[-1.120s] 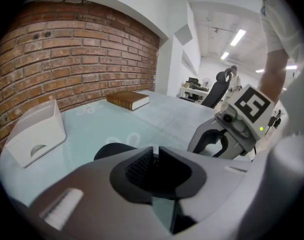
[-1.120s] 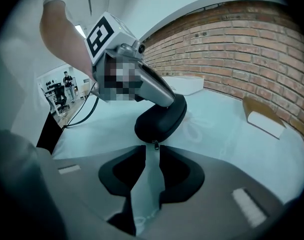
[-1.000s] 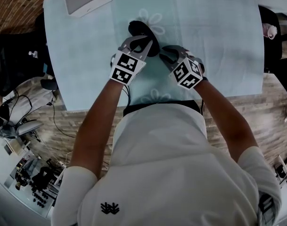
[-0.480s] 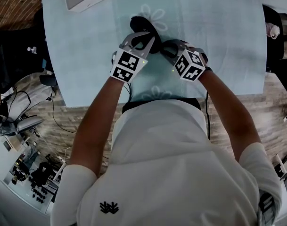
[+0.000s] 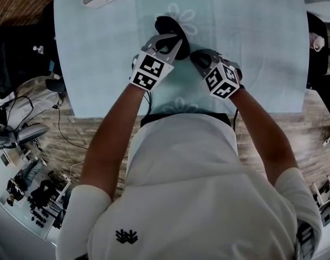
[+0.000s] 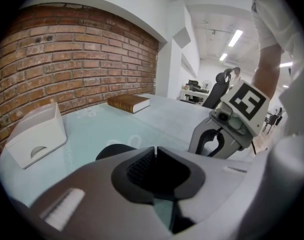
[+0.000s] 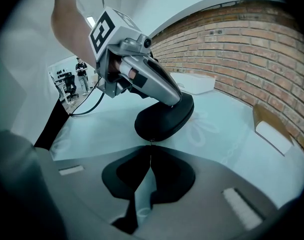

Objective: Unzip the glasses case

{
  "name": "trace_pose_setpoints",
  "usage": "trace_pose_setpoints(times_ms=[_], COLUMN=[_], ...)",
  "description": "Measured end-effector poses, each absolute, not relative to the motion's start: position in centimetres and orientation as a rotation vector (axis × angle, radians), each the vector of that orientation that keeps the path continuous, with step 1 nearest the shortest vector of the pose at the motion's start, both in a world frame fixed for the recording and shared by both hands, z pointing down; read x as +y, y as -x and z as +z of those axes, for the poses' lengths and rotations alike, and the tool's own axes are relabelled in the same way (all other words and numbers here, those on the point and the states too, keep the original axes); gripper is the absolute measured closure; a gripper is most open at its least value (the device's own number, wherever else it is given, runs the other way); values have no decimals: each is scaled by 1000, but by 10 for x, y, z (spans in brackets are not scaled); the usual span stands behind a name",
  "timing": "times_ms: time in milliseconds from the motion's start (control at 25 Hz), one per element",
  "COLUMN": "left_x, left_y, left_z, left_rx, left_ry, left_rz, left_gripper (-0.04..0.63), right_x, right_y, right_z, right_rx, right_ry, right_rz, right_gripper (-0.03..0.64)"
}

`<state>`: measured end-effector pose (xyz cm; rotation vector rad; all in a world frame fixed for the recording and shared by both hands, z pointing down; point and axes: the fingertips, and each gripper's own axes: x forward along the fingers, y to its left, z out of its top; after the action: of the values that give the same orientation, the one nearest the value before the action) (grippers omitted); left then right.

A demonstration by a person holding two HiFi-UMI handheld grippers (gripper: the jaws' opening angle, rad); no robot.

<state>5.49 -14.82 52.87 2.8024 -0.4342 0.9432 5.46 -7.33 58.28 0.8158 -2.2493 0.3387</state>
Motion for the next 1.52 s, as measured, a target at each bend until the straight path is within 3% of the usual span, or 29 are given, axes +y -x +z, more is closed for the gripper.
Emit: trace_pose_setpoints(times_ms=[1520], left_x=[-153], left_y=[-47], left_z=[537], left_rx=[-421], left_ry=[-2771], left_rz=[873], left_gripper=[540], right_x=[-91], right_y=[-85], right_z=[576], right_rx=[-2219], right_ry=[-930], right_rz=[352], right_gripper=[615])
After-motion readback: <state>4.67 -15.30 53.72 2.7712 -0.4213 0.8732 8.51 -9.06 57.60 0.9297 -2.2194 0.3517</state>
